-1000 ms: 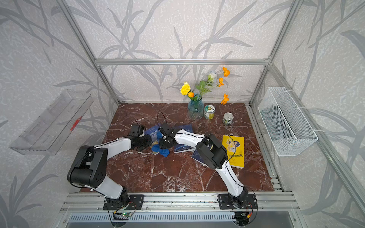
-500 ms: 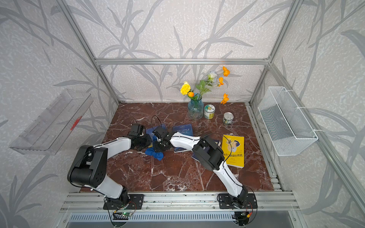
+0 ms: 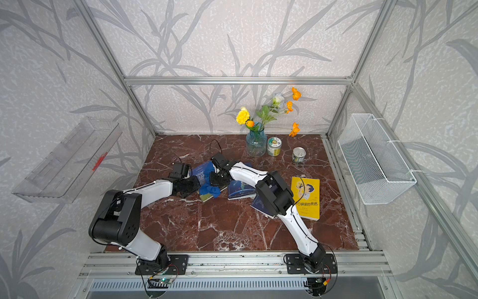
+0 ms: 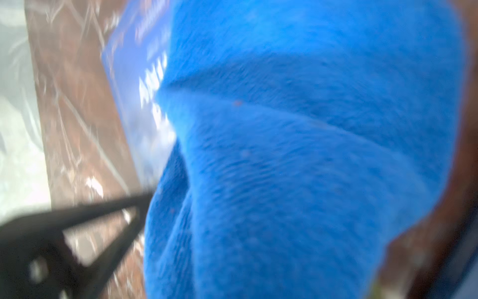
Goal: Wipe the cover of the book
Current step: Wipe the dirt from the cover of the book.
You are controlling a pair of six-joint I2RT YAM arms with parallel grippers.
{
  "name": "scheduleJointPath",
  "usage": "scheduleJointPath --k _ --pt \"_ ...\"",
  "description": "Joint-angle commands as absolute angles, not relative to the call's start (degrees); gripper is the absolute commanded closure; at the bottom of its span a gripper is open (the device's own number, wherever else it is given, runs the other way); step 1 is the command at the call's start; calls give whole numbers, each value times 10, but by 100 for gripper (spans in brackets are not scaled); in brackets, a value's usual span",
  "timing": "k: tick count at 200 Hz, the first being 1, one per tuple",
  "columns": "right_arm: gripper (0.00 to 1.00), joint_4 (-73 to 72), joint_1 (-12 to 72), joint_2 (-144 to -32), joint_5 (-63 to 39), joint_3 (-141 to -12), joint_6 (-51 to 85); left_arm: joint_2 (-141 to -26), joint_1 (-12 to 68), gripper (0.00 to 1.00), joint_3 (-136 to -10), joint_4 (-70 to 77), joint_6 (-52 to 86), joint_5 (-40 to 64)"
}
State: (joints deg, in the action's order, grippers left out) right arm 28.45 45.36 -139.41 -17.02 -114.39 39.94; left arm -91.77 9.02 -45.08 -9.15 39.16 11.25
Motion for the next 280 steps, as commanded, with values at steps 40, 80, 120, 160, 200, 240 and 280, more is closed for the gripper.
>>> scheduleJointPath --k 40,80,120,160,200,240,280 --pt "96 455 455 -1629 -145 -1481 430 -943 90 98 -454 -138 388 97" --pt "97 511 467 -1645 -152 -1487 402 -939 90 98 -453 -140 388 95" --pt "98 341 498 -1430 -113 -1094 380 -938 90 98 -455 -140 388 97" --pt "98 242 496 -1320 -103 -902 396 -937 90 98 -453 -139 389 101" --pt "97 322 485 -1403 -111 -1053 380 -936 90 98 -453 -140 388 97" --pt "96 402 476 -1517 -134 -1249 394 -930 90 98 -453 -142 387 95" --pt "94 448 477 -1560 -145 -1310 392 -927 90 98 -452 -143 387 96"
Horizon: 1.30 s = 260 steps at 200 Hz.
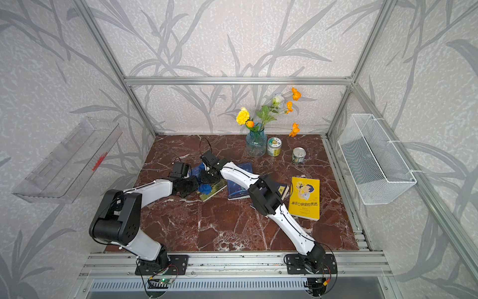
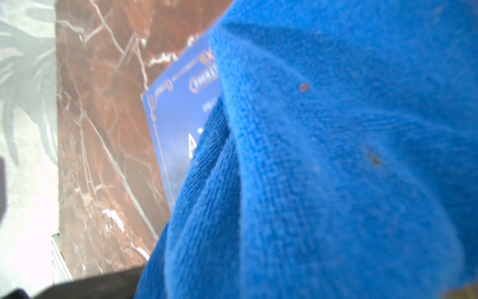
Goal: Wipe the cover of the book
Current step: Wipe the dirt from the cover of the book.
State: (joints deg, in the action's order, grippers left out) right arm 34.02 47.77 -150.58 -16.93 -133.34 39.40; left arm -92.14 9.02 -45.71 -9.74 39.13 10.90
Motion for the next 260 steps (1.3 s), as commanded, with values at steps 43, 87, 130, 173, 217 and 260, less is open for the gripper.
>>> scheduleJointPath --k 43,87,130,173,217,260 --pt "94 355 475 -1454 -123 -1101 385 -925 90 98 -451 -142 387 96" --pt "95 285 470 -1365 -135 -922 376 -925 90 98 -450 -141 387 95" --pt "96 267 465 -1305 -173 -899 348 -926 90 98 -451 -143 386 90" --pt "96 246 463 -1222 -201 -887 322 -910 90 98 -450 -152 380 76" --pt "95 205 457 -1078 -164 -792 282 -854 93 91 -422 -132 368 71" --pt "95 136 431 -921 -54 -618 245 -800 126 80 -389 -103 348 33"
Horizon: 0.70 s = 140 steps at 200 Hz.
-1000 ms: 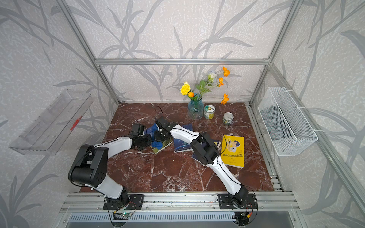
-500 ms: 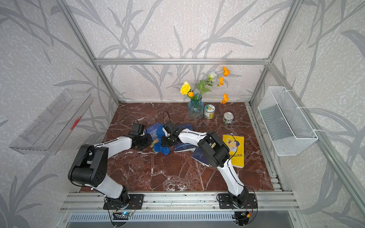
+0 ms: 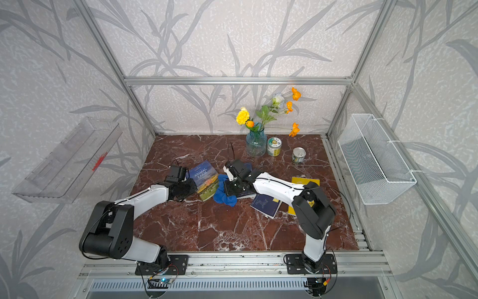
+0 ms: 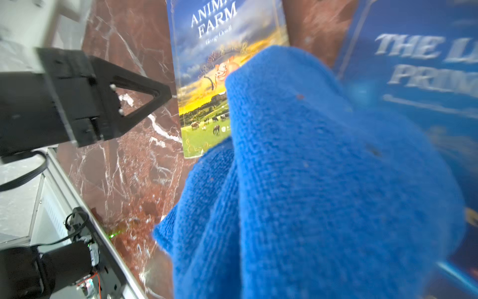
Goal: Wipe the cover of the book
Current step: Wipe the dirt from the cover of the book, then move the book to the center of the board.
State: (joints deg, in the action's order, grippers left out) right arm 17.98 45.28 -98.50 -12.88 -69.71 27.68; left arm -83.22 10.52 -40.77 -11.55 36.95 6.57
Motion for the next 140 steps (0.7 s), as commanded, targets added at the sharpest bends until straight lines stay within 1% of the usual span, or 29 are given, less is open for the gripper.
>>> scheduleJointPath --k 1,23,53,64,70,87,105,121,140 --pt "95 134 430 -917 -53 -614 244 -799 127 80 -388 -102 348 32" --pt "95 92 411 -849 4 -523 232 -782 156 78 -386 -100 355 13" --pt "93 -26 410 -775 154 -381 195 -789 225 76 -434 -134 382 -3" --pt "93 -34 408 -751 223 -350 235 -803 257 76 -464 -152 392 -10" --pt "92 -38 407 -738 243 -336 255 -814 273 76 -481 -160 397 -14" --pt "91 -85 405 -709 256 -294 242 -851 315 75 -532 -174 415 -18" --pt "91 -10 388 -675 245 -317 265 -910 347 75 -600 -185 428 -3" --pt "90 37 378 -651 232 -340 258 -975 372 75 -673 -200 432 3" --pt "87 55 367 -647 267 -341 263 -1055 401 75 -767 -224 431 4"
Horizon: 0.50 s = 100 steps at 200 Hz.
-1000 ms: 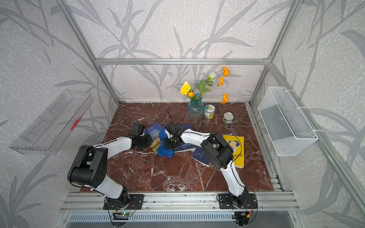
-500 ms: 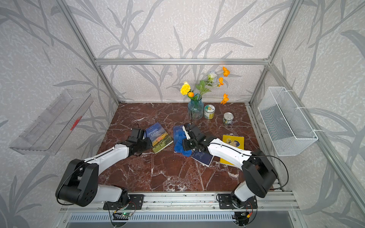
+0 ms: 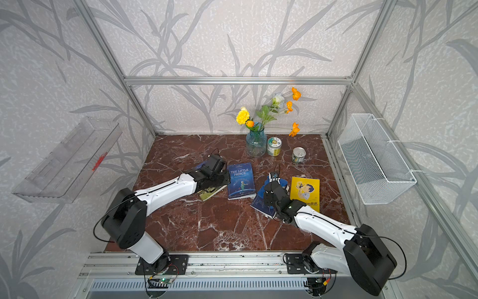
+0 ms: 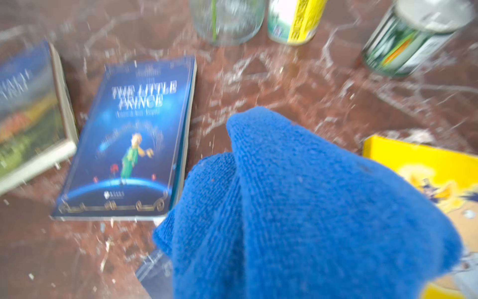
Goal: Wipe the cover of the book
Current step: Move the book to the center of the board.
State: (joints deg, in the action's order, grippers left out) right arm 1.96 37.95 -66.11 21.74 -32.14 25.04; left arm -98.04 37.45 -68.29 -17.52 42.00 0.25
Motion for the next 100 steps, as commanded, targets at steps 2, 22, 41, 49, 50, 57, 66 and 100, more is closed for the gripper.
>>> scheduleJointPath --k 2,22,41,49,50,57,66,100 --pt "87 60 365 -648 269 -341 268 -1064 403 75 -779 -228 431 4" --pt "87 74 342 -659 252 -338 269 -1141 424 75 -879 -273 432 5" --pt "87 60 338 -663 304 -310 298 -1204 437 74 -959 -299 435 23" --pt "87 35 329 -657 303 -295 299 -1229 442 74 -991 -312 437 31" --pt "87 36 327 -655 302 -295 300 -1233 442 75 -995 -313 437 32" --pt "87 42 315 -643 301 -293 312 -1254 447 75 -1024 -325 438 37" --pt "87 27 309 -624 302 -280 313 -1280 452 75 -1057 -339 439 45" --pt "87 -27 302 -573 325 -234 321 -1357 473 75 -1148 -373 446 56"
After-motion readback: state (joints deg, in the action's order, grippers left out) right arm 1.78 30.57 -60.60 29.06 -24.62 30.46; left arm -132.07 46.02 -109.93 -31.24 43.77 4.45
